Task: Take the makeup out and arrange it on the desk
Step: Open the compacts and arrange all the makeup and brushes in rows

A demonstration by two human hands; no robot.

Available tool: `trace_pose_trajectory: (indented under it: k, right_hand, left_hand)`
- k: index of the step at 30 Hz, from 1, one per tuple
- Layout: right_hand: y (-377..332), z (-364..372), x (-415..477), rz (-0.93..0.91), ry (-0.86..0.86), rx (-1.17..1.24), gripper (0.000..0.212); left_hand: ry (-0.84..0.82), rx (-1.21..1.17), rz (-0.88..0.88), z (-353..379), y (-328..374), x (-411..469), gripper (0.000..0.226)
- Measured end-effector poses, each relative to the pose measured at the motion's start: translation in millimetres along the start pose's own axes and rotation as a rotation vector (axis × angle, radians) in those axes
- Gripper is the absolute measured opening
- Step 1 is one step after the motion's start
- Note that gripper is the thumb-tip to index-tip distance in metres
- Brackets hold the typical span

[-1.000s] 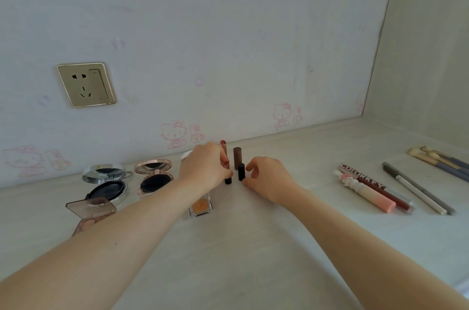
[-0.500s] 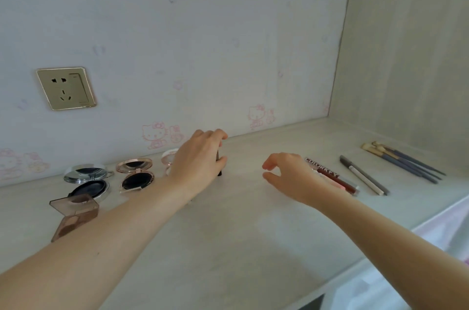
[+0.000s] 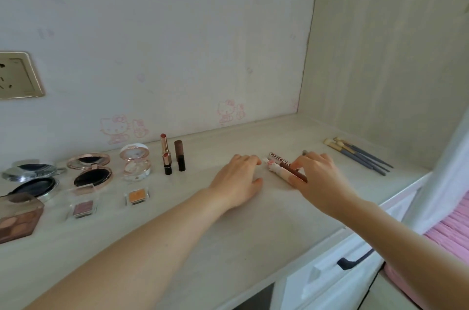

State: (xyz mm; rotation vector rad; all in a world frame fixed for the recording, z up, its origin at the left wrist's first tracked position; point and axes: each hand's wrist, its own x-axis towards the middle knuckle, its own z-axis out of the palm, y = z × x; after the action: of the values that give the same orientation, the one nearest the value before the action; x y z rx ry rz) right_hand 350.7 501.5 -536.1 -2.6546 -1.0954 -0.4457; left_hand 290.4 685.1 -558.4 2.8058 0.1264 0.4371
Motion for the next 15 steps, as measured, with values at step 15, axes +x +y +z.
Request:
trace_pose_trajectory:
  k: [15]
  right_hand:
    - [3.2, 7.9, -5.8, 0.004, -0.026, 0.012, 0.033]
  left_hand:
    - [-0.05, -0.369, -0.163, 17.8, 6.2, 30.0, 0.045]
